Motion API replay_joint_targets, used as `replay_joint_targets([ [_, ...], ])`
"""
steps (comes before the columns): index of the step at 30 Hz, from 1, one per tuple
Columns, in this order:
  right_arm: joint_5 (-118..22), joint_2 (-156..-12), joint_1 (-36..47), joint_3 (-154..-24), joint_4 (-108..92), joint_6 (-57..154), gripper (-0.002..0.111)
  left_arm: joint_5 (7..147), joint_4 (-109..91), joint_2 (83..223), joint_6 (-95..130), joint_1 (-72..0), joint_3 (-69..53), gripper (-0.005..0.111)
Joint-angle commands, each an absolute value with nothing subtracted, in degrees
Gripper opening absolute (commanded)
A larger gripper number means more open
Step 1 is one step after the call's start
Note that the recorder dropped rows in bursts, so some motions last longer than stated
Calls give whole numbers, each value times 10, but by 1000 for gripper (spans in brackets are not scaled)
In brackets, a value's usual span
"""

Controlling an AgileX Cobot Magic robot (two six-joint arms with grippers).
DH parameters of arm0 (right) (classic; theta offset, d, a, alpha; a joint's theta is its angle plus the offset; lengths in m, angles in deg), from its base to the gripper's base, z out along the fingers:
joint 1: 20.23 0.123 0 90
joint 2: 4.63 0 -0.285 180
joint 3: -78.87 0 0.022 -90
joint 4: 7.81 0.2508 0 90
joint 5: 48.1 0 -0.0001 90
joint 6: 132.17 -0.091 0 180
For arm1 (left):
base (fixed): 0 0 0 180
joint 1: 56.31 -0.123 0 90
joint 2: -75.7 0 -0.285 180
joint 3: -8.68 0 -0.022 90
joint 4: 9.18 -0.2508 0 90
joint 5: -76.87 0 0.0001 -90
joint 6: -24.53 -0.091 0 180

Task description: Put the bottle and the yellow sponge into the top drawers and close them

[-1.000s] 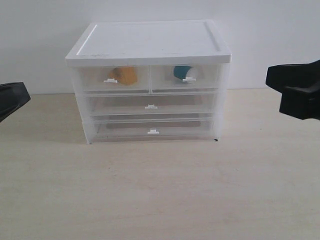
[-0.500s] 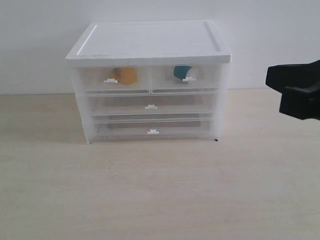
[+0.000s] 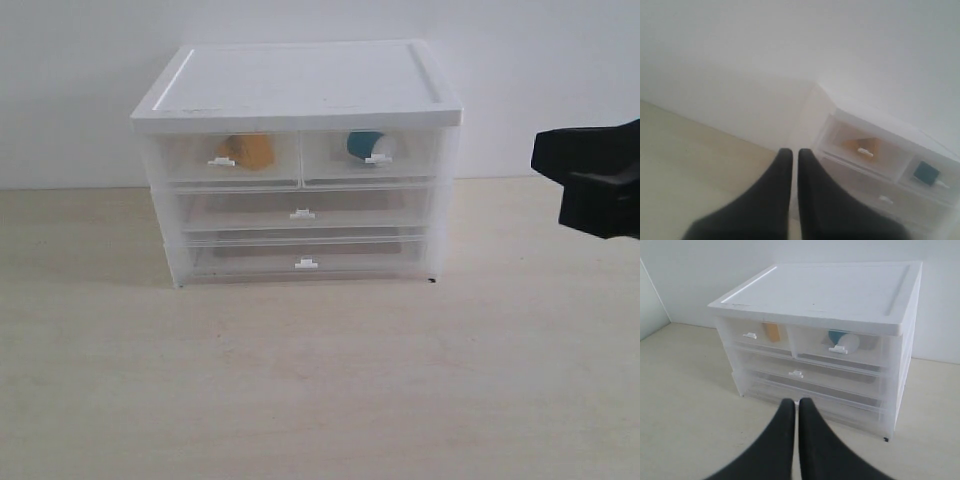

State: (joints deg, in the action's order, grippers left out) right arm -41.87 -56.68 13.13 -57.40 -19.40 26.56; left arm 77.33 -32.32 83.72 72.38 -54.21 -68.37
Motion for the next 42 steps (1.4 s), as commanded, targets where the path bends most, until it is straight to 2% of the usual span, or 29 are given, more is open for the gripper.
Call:
replay_joint_targets([
  [1, -423, -563, 129, -571, -195, 267, 0, 808, -326, 835, 714, -543, -685, 4],
  [9, -423, -563, 129, -571, -195, 267, 0, 950, -297, 835, 555, -543, -685, 4],
  [18, -423, -563, 129, -571, -195, 267, 0, 957, -114, 835, 245, -543, -685, 4],
  [23, -423, -563, 129, -571, -195, 267, 0, 950, -64, 835, 239, -543, -685, 4],
  [42, -423, -563, 129, -571, -195, 267, 0, 950, -70, 835, 239, -543, -685, 4],
])
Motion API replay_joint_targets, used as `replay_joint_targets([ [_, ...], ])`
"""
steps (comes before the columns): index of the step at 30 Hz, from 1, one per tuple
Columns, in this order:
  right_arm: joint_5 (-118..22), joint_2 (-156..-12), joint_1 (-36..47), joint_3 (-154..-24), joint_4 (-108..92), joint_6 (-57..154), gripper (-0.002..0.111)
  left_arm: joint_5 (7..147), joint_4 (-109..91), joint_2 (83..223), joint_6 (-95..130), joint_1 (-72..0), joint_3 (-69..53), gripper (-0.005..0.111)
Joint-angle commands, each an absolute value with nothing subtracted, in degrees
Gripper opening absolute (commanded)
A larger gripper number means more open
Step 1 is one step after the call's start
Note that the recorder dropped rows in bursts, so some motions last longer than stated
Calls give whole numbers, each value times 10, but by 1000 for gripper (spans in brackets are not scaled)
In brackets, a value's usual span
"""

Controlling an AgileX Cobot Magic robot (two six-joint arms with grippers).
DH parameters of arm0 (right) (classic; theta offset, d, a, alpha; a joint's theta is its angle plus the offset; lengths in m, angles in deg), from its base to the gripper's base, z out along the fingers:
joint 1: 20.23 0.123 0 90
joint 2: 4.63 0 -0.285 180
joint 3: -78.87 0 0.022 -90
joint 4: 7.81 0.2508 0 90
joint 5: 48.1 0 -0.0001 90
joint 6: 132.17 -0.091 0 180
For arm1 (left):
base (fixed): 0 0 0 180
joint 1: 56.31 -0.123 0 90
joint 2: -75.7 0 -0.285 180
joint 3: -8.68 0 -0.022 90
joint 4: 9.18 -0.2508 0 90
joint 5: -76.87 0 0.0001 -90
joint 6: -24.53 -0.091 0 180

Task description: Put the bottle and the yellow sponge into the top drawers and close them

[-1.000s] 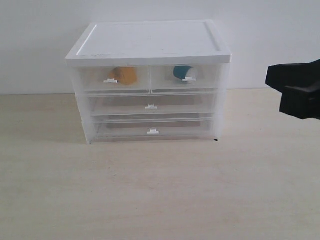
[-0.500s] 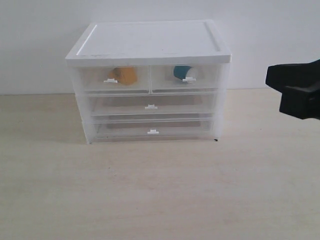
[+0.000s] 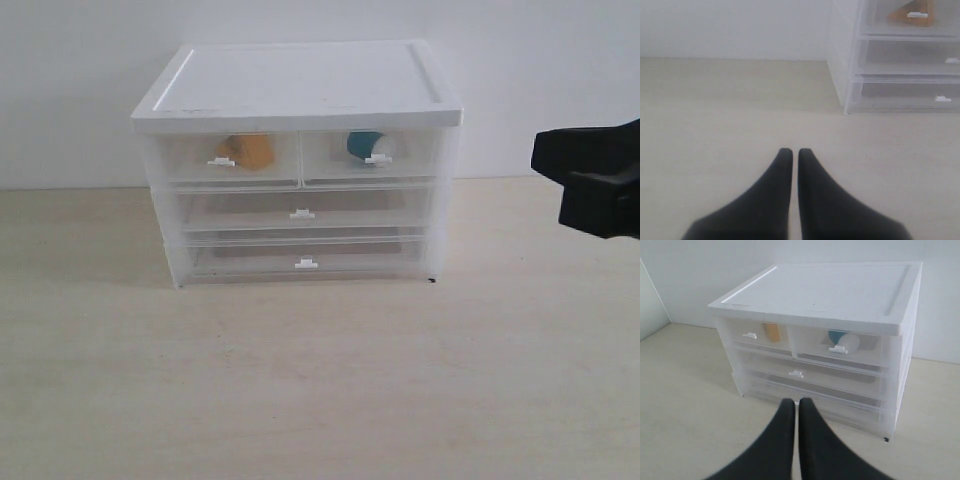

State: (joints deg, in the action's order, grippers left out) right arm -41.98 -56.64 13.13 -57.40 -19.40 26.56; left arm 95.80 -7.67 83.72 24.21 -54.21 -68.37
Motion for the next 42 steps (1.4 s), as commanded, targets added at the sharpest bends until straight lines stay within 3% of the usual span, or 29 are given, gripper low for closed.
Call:
replay_joint_targets([
  [1, -423, -563, 129, -571, -195, 267, 0, 950, -70, 835, 239, -543, -685, 4],
  [14, -401, -563, 127, -566, -167, 282, 0, 950, -70, 835, 239, -543, -685, 4],
  [20, -558, -482, 68, -450, -155, 275, 0, 950, -70, 835, 239, -545, -685, 4],
  [26, -590, -324, 14, -332, -160, 258, 0, 950, -70, 835, 239, -545, -685, 4],
  [35, -590, -191, -41, -239, -159, 272, 0, 950, -70, 835, 239, -545, -685, 4],
  [42, -436, -126, -57, -239, -159, 257, 0, 950, -70, 835, 239, -545, -685, 4],
])
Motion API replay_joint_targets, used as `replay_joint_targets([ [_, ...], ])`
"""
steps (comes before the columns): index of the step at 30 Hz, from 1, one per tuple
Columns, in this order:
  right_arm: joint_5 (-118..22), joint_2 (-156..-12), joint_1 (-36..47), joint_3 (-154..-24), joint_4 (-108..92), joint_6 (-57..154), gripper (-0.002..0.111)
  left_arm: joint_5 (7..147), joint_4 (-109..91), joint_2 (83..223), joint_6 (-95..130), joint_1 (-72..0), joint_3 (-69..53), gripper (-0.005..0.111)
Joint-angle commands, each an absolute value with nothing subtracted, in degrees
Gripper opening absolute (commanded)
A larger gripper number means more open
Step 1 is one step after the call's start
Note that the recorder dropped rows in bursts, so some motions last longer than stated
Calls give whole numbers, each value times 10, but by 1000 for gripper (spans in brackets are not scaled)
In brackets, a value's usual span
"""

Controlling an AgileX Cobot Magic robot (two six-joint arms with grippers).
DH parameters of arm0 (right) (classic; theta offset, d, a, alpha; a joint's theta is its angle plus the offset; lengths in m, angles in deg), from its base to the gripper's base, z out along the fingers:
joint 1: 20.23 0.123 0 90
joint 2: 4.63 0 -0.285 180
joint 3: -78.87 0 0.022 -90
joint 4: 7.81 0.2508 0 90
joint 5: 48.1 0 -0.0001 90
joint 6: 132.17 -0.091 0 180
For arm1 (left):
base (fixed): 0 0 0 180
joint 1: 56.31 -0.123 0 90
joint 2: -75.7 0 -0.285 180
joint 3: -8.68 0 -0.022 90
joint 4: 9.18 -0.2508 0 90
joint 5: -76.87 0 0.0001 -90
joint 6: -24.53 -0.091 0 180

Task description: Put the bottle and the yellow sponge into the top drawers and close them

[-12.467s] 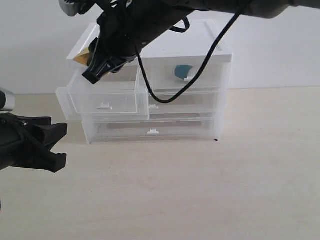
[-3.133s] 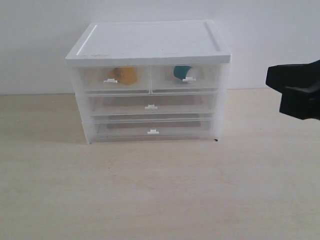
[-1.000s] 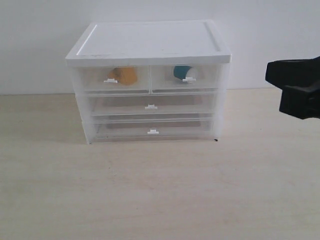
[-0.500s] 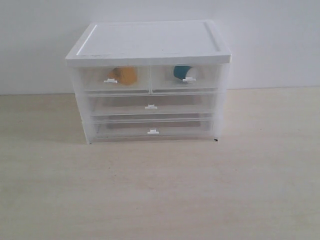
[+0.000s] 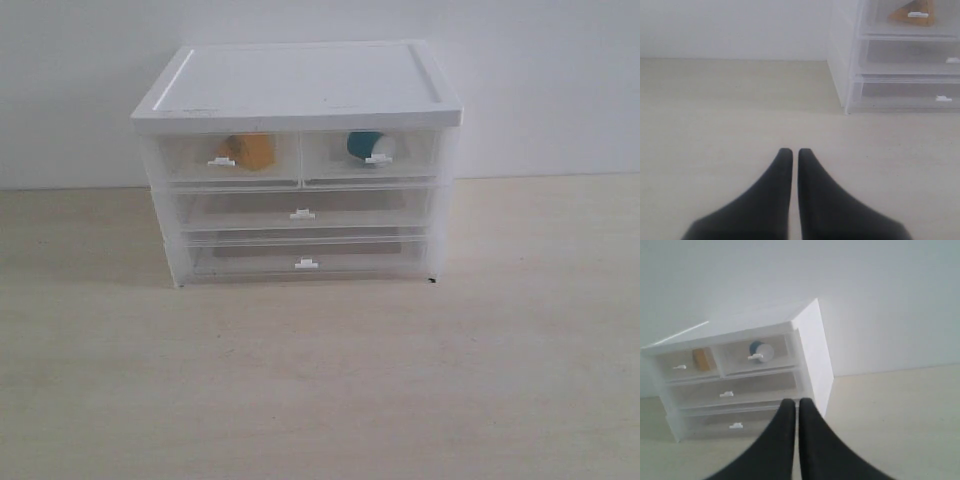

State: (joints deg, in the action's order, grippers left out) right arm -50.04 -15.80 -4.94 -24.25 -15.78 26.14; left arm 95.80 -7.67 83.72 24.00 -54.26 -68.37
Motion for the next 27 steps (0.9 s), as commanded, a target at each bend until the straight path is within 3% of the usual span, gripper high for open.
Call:
replay_joint_targets([
  [1, -418, -124, -57, -239, -159, 263, 0, 950, -70, 835, 239, -545, -685, 4],
  [13, -279, -124, -84, -239, -160, 381, 0, 950, -70, 835, 239, -544, -685, 4],
  [27, -281, -124, -54, -239, -158, 356, 0, 950, -70, 835, 239, -544, -685, 4],
])
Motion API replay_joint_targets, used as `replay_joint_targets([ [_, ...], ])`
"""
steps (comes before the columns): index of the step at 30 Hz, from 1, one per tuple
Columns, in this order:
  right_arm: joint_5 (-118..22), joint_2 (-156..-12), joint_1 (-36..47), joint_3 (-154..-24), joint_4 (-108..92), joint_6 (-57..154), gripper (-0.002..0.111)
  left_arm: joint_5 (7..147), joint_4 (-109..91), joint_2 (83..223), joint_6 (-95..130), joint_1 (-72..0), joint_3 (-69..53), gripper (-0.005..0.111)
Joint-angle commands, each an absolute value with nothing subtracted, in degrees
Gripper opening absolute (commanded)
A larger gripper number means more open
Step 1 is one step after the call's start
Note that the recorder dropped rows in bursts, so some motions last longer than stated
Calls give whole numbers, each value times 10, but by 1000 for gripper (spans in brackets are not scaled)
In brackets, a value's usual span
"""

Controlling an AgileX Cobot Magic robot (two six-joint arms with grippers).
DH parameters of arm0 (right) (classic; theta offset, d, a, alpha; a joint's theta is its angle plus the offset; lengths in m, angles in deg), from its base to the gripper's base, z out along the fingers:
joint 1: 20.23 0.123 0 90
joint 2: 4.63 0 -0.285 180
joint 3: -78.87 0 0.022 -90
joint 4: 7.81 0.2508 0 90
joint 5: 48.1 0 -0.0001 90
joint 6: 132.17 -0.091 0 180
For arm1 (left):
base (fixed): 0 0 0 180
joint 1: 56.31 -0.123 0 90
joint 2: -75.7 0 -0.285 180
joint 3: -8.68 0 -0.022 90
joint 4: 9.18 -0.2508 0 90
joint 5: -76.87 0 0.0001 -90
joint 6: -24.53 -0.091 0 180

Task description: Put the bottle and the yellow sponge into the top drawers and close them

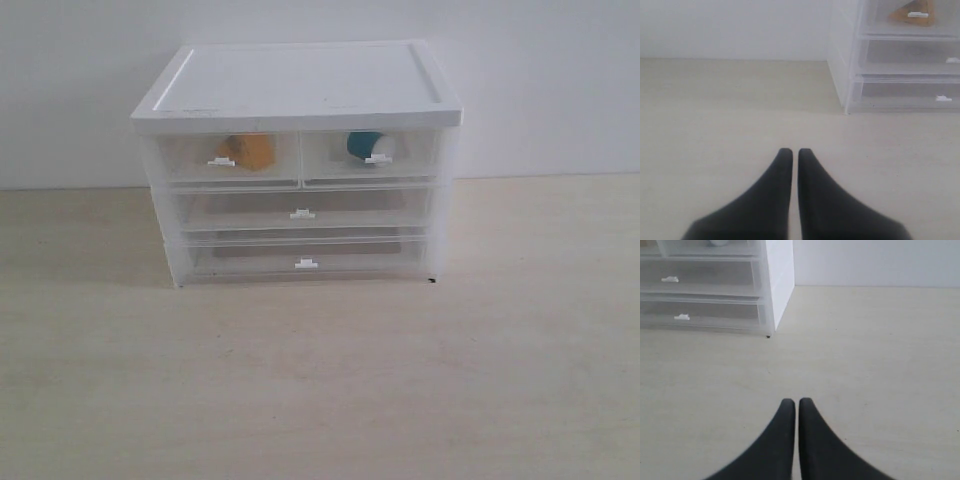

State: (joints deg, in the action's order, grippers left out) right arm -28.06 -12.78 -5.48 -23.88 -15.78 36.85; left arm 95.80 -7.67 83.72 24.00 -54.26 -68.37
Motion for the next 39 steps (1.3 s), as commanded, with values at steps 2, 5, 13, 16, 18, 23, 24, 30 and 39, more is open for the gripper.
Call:
replay_joint_targets([
  [2, -281, -124, -54, -239, -157, 332, 0, 950, -70, 835, 239, -544, -685, 4],
  [5, -281, -124, -54, -239, -139, 350, 0, 950, -70, 835, 239, -544, -685, 4],
  [13, -285, -124, -54, -239, -54, 450, 0, 950, -70, 835, 239, -544, -685, 4],
  [16, -285, -124, -54, -239, -54, 450, 0, 950, -70, 835, 239, -544, -685, 4],
  [18, -285, -124, -54, -239, -54, 450, 0, 950, -70, 835, 239, -544, -685, 4],
  [23, -287, -124, -54, -239, -54, 450, 0, 950, -70, 835, 239, -544, -685, 4],
  [24, -287, -124, -54, -239, -54, 450, 0, 950, -70, 835, 239, -544, -685, 4],
  [30, -287, -124, -54, -239, -54, 450, 0, 950, -70, 835, 239, -544, -685, 4],
  [39, -287, -124, -54, -239, -54, 450, 0, 950, -70, 835, 239, -544, -685, 4],
])
